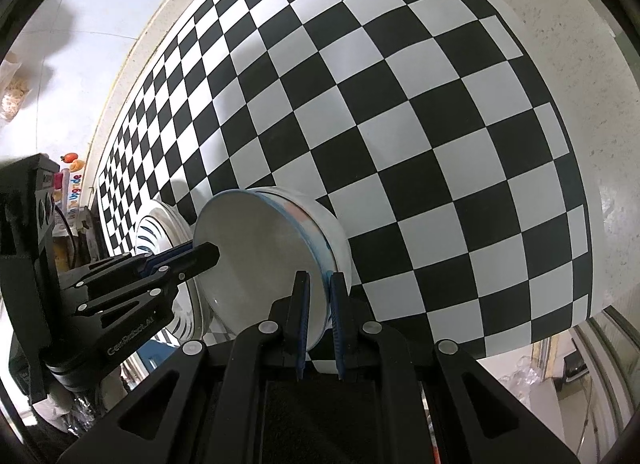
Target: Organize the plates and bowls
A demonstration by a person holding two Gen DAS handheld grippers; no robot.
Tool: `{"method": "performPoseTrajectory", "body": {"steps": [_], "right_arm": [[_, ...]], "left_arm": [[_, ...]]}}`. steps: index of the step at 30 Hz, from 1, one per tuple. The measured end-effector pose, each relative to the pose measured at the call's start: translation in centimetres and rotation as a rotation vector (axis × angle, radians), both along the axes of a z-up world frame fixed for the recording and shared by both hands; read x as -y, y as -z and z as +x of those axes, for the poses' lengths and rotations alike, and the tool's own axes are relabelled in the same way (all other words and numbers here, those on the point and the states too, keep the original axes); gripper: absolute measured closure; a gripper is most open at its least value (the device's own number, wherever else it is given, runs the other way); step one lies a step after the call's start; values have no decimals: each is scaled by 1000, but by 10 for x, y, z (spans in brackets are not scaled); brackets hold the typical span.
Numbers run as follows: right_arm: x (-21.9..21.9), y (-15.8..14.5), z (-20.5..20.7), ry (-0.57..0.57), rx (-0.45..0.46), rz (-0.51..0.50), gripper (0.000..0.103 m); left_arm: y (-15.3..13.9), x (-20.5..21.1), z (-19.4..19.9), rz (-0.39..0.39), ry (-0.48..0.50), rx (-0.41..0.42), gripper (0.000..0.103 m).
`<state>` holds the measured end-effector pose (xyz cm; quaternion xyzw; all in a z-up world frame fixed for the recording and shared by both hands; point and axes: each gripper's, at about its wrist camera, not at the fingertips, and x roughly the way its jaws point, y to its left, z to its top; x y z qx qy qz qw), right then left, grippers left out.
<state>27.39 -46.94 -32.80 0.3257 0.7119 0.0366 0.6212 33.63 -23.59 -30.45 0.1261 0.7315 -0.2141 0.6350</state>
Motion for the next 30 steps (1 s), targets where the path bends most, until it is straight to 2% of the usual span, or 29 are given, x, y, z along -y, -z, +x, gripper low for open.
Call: {"method": "performPoseTrajectory", "body": {"steps": [4, 6, 8, 10, 13, 16, 22, 30], "right_arm": [[18, -14, 5, 43, 21, 6, 91], [31, -24, 17, 57, 36, -6, 91], [44, -32, 37, 55, 54, -25, 83], [56, -37, 60, 68, 82, -44, 68], [75, -38, 105, 90, 121, -68, 64], [89, -29, 150, 125, 141, -40, 64], [104, -22, 225, 145, 190, -49, 64], [117, 11, 278, 166, 139, -42, 64]], "left_arm": [[-19, -7, 16, -25, -52, 50, 92], [-31, -8, 32, -44, -85, 90, 85], [-39, -5, 58, -57, -123, 131, 81], [-43, -1, 84, -78, -156, 141, 81], [-48, 12, 129, -111, -189, 155, 81], [-50, 31, 170, -119, -190, 175, 81], [-31, 66, 228, -101, -164, 170, 81], [11, 91, 262, -59, -120, 88, 81]]}}
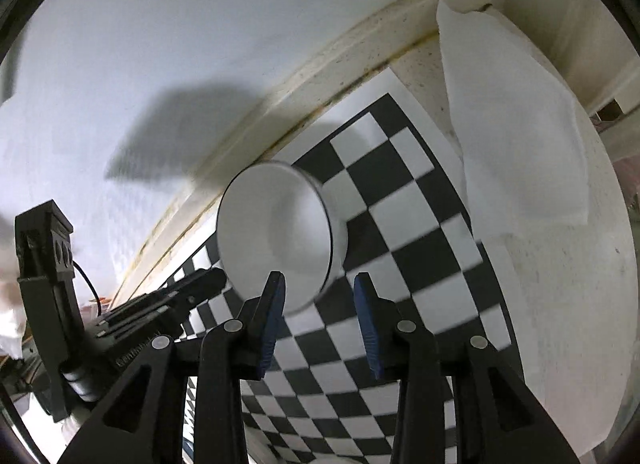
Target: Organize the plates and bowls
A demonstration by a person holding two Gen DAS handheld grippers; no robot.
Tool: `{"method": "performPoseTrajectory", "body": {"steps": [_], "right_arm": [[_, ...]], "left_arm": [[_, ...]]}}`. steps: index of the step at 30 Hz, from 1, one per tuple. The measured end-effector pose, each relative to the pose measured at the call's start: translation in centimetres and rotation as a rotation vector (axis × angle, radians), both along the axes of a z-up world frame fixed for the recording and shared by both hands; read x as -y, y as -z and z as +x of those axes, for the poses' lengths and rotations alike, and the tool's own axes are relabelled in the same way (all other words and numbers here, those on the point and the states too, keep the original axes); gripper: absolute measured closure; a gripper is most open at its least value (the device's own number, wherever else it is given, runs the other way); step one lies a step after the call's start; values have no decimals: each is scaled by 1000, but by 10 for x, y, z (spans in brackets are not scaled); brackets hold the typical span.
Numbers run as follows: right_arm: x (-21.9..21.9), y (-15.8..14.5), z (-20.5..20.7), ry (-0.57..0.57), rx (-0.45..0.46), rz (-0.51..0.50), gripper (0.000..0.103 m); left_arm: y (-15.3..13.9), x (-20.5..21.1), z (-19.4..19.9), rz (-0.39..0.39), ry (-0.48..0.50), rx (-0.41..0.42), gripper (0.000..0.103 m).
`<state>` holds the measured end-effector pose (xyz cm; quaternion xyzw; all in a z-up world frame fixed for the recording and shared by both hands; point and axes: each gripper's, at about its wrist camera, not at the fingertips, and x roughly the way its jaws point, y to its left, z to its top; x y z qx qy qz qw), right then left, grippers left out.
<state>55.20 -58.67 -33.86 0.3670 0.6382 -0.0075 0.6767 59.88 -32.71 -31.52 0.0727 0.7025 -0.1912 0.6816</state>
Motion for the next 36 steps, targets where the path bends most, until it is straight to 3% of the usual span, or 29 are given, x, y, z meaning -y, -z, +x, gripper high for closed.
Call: {"method": "performPoseTrajectory", "body": {"steps": [12, 14, 16, 17, 22, 36], "right_arm": [[1, 38, 37, -31, -76, -39, 64], [1, 44, 41, -46, -83, -52, 71], [1, 48, 42, -48, -82, -25, 89], [1, 48, 43, -48, -81, -27, 89], [-7, 43, 44, -90, -84, -89, 92], [-27, -2, 3, -162, -38, -66, 93]], "left_arm": [[35, 19, 25, 33, 38, -50, 82], [38, 19, 25, 23, 41, -52, 86], [40, 17, 23, 15, 49, -58, 92], [40, 18, 21, 20, 56, -51, 93], [37, 19, 17, 29, 53, -30, 93], [-13, -7, -29, -2, 58, 27, 93]]}}
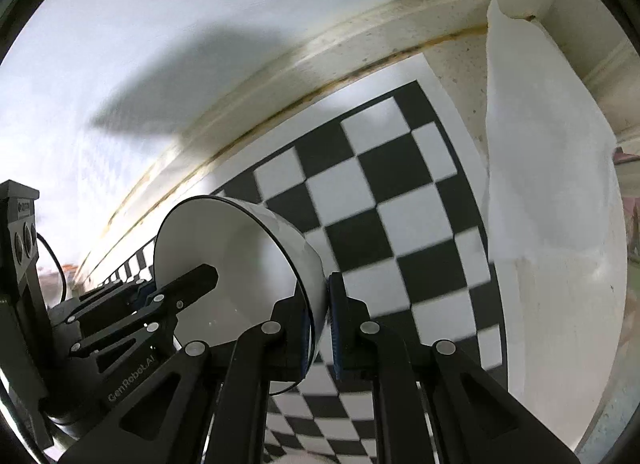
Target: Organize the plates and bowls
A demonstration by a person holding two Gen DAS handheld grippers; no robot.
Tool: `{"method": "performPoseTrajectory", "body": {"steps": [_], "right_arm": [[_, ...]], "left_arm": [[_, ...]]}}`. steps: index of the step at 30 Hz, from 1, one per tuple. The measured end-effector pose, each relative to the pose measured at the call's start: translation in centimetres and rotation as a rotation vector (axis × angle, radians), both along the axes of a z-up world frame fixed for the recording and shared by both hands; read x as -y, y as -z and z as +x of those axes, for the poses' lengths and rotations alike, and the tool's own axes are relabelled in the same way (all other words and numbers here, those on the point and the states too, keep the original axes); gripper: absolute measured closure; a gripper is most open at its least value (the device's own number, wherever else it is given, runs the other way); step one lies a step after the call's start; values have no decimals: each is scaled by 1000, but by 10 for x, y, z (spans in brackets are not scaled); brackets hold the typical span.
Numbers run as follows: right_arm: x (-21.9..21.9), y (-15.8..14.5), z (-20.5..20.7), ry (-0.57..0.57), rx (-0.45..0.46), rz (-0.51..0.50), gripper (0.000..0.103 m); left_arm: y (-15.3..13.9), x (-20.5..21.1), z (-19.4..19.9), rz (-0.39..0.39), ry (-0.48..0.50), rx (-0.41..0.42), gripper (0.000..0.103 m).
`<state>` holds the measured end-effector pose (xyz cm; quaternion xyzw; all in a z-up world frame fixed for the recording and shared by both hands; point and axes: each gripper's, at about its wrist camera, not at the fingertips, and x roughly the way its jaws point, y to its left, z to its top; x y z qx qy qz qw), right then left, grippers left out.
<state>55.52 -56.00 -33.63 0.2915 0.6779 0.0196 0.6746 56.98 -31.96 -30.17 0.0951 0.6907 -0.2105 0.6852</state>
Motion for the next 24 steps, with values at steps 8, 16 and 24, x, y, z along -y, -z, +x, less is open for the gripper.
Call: {"method": "performPoseTrajectory", "body": {"steps": [8, 16, 24], "right_arm": [[-33, -46, -53, -38, 62, 21, 93], [-56, -84, -121, -48, 96, 1, 93], [-76, -107, -198, -57, 105, -9, 93]], "left_arm": [[-53, -37, -49, -14, -1, 54, 93], [-85, -55, -117, -44, 29, 76, 93], [-100, -75, -182, -52, 51, 87, 93]]}}
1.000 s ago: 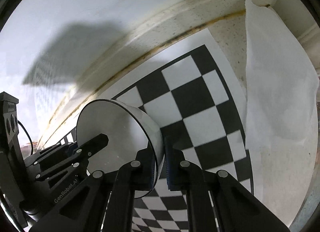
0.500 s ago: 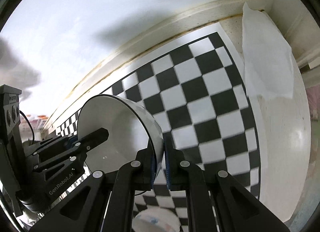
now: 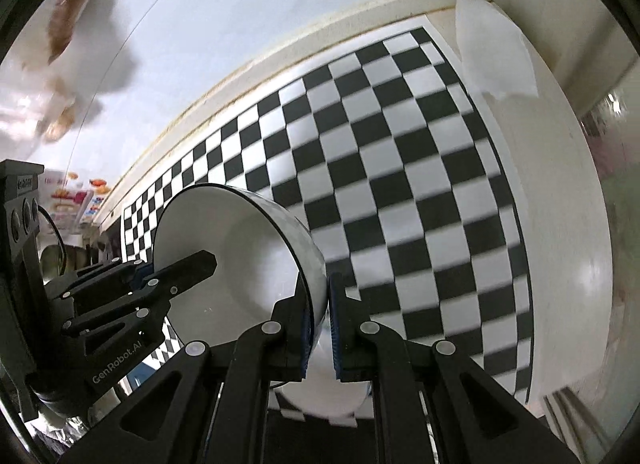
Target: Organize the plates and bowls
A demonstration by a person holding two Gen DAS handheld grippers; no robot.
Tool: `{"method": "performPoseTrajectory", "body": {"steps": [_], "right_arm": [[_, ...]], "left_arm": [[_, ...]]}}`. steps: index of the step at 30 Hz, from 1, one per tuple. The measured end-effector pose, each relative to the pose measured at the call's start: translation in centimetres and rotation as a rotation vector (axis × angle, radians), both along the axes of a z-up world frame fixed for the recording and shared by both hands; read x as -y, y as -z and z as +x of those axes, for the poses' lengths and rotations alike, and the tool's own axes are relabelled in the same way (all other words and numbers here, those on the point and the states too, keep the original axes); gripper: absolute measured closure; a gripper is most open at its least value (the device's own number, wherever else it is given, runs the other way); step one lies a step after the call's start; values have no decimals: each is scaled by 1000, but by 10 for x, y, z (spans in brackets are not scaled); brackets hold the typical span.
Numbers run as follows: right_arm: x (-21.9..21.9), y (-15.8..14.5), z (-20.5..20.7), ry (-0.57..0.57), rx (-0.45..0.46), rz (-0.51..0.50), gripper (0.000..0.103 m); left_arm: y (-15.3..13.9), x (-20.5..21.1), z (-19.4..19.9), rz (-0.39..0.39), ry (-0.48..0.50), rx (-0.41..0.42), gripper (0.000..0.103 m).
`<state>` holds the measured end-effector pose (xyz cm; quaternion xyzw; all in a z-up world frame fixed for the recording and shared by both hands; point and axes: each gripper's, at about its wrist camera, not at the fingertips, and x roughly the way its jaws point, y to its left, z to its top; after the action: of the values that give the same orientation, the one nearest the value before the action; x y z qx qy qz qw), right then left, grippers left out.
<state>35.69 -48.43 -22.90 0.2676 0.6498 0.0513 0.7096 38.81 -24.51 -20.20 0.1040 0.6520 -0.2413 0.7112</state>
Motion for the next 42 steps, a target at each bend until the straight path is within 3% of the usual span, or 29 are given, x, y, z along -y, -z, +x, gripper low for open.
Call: {"method": "performPoseTrajectory", "body": {"steps": [8, 17, 28, 42], "right_arm": [[-18, 11, -51, -4, -30, 4, 93], [-27, 43, -77, -10, -89, -4, 93], [-37, 74, -84, -35, -138, -47, 93], [-45, 83, -74, -73, -152, -75, 93]], "left_arm": [[15, -13, -41, 4, -1, -34, 93], [51, -17, -67, 46, -9, -87, 93], [86, -16, -76, 102, -18, -118, 93], [101, -9, -75, 151, -19, -104, 93]]}}
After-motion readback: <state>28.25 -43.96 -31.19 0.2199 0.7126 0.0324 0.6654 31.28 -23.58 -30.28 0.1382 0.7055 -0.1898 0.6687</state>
